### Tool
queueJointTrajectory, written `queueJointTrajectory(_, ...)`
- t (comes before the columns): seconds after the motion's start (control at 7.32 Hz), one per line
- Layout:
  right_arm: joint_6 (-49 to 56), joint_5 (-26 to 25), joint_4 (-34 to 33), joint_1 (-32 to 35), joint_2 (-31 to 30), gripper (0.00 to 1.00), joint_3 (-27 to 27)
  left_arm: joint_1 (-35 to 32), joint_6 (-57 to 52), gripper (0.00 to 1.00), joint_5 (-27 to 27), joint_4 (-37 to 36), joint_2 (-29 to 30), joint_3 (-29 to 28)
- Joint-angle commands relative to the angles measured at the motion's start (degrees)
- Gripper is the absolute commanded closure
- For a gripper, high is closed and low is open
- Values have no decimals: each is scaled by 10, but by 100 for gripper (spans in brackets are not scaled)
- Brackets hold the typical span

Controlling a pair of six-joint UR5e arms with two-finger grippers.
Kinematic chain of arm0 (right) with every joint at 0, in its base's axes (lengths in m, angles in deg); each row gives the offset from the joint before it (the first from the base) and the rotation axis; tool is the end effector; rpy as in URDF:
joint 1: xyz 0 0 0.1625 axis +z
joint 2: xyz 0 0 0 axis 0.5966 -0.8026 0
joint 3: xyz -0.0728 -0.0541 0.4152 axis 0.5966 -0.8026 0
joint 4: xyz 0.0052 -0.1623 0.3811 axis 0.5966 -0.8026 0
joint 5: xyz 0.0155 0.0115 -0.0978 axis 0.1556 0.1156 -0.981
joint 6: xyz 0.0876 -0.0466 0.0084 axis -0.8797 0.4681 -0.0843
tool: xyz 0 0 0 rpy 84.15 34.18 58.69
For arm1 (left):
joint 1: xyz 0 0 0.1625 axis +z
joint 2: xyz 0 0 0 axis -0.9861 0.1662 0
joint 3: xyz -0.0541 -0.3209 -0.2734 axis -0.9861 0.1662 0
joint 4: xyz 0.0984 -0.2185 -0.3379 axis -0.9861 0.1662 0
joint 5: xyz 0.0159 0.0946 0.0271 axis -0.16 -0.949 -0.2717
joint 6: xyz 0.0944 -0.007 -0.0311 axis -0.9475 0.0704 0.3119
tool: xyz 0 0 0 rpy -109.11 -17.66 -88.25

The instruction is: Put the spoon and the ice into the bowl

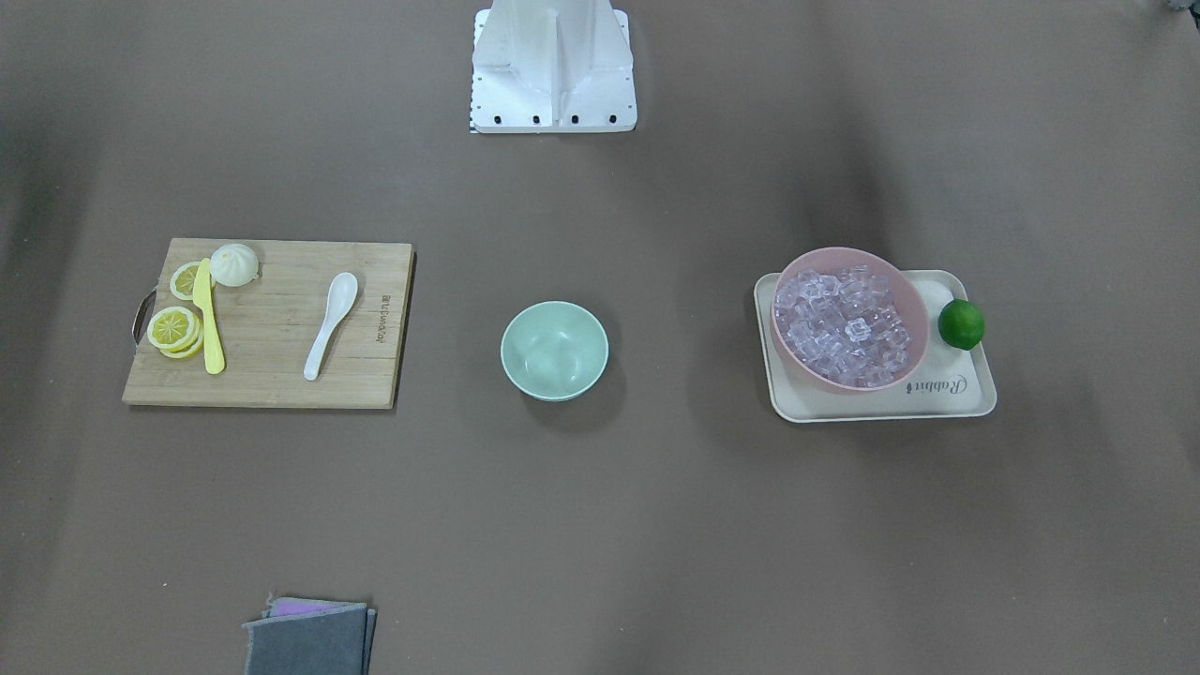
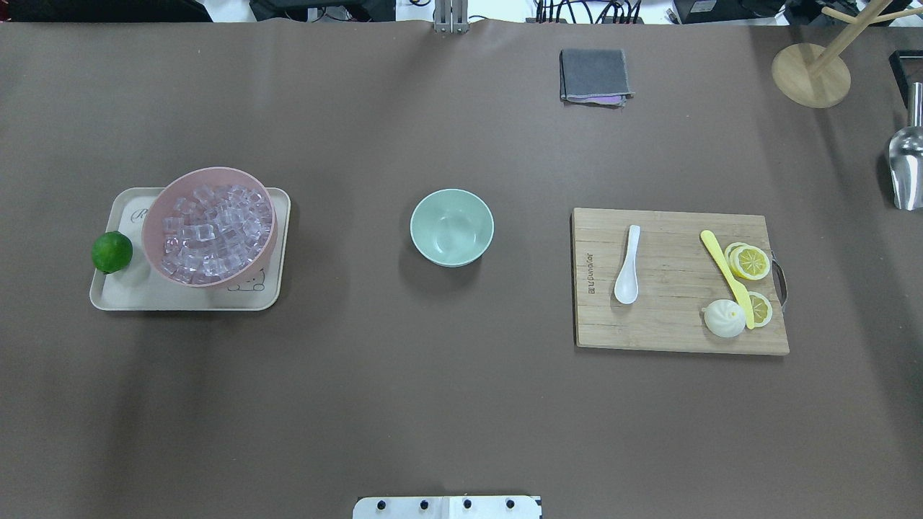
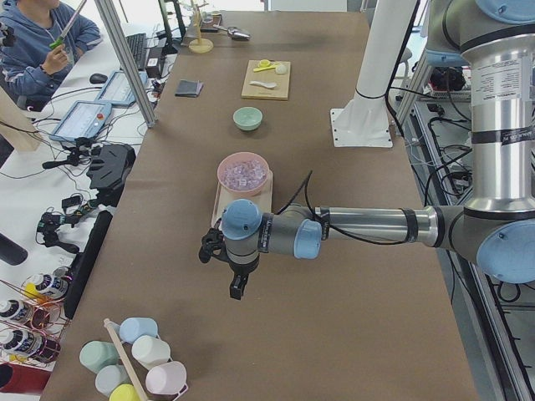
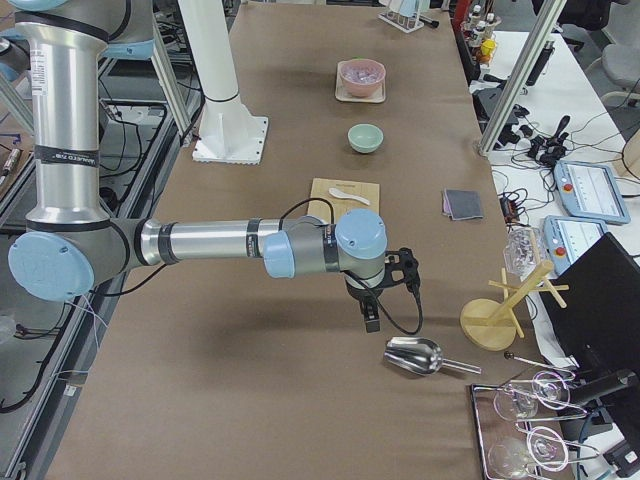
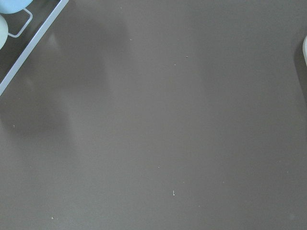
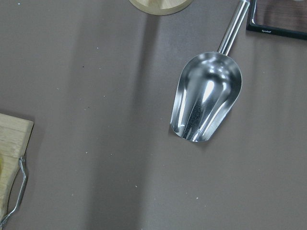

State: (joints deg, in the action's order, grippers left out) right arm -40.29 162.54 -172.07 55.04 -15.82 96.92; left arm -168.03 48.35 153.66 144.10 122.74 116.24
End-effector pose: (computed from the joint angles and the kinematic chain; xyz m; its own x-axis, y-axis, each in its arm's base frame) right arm 0.0746 -0.4732 0.6036 0.6889 -0.1794 0.7023 0.0208 0.9734 0.2282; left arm -0.0444 -0.4484 0.6451 0.6968 0.2292 -0.6797 -0.1201 0.9715 0.2045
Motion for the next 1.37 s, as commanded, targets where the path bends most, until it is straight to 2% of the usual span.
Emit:
queueJointTrajectory(0.0, 0, -3, -1, -1, -3, 0, -1, 1, 0, 1, -5, 17, 2, 7)
queueJointTrajectory(0.27, 1, -18, -10, -2, -4, 0, -1, 2, 1, 1, -4, 18, -3, 6)
queueJointTrajectory(0.55, 6, -44, -75, -19, 20, 0, -4, 1, 30, 1, 2, 14, -7, 4)
queueJointTrajectory(0.68, 9, -44, -85, -20, 21, 0, -4, 1, 71, 1, 3, 18, -6, 8)
queueJointTrajectory(0.96, 14, -50, -85, -24, 17, 0, -4, 1, 133, 1, 38, 18, -3, 20)
queueJointTrajectory(1.23, 13, -51, -83, -24, 17, 0, 4, 2, 127, 1, 31, 19, -7, 19)
